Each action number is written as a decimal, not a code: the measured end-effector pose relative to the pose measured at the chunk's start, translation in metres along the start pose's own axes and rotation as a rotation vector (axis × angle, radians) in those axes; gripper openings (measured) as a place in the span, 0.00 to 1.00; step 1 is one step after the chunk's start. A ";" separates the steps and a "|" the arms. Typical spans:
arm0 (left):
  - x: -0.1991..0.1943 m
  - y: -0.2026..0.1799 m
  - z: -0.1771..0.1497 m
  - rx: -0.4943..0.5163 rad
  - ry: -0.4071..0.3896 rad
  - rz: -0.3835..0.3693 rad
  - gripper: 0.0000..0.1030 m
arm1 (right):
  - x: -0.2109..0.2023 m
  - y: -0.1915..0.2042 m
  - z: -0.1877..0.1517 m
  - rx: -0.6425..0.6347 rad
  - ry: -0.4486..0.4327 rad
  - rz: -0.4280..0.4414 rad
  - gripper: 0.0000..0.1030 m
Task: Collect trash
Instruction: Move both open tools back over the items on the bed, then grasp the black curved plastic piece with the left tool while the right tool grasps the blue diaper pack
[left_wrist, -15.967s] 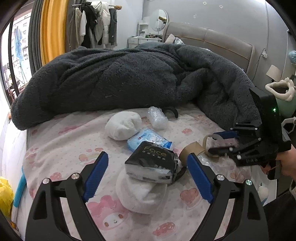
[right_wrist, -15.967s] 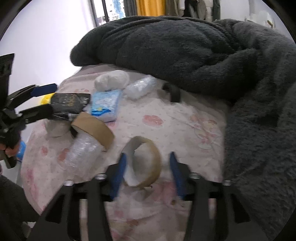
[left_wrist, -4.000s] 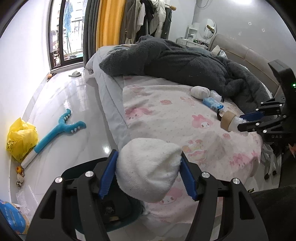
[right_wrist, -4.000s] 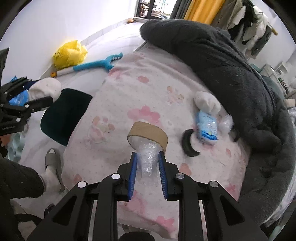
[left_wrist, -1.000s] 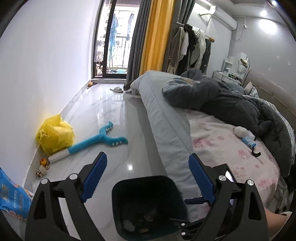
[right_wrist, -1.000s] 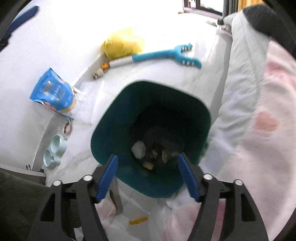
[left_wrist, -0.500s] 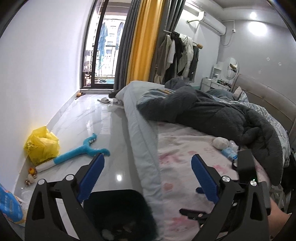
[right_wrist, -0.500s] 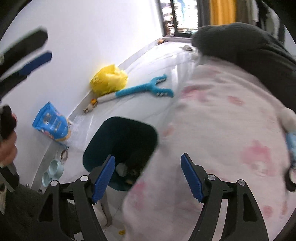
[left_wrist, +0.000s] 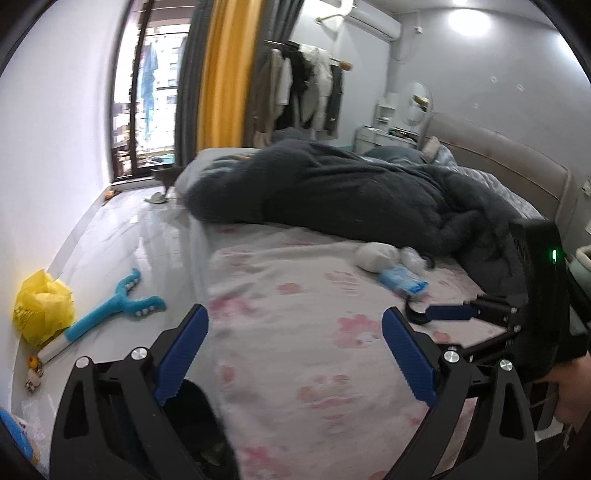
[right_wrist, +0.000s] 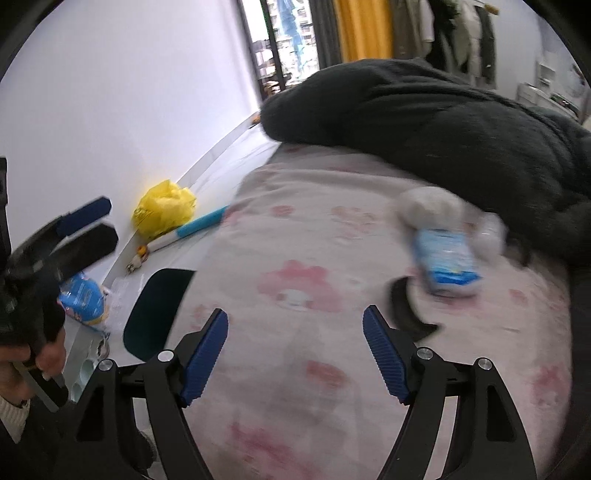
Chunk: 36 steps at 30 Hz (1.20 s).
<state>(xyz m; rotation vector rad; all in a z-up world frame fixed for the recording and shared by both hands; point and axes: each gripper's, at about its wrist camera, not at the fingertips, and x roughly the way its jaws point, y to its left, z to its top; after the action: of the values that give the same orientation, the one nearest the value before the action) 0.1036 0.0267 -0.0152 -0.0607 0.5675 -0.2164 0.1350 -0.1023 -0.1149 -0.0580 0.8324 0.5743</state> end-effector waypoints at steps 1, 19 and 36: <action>0.005 -0.007 -0.001 0.010 0.007 -0.009 0.94 | -0.005 -0.005 -0.001 0.005 -0.008 -0.009 0.74; 0.077 -0.094 -0.009 0.153 0.107 -0.186 0.94 | -0.031 -0.105 -0.001 0.149 -0.055 -0.029 0.79; 0.126 -0.129 -0.012 0.229 0.160 -0.300 0.94 | -0.021 -0.141 0.016 0.152 -0.034 -0.050 0.82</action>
<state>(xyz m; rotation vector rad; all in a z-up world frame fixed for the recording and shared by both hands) 0.1764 -0.1264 -0.0769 0.0950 0.6890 -0.5809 0.2056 -0.2272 -0.1132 0.0692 0.8365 0.4622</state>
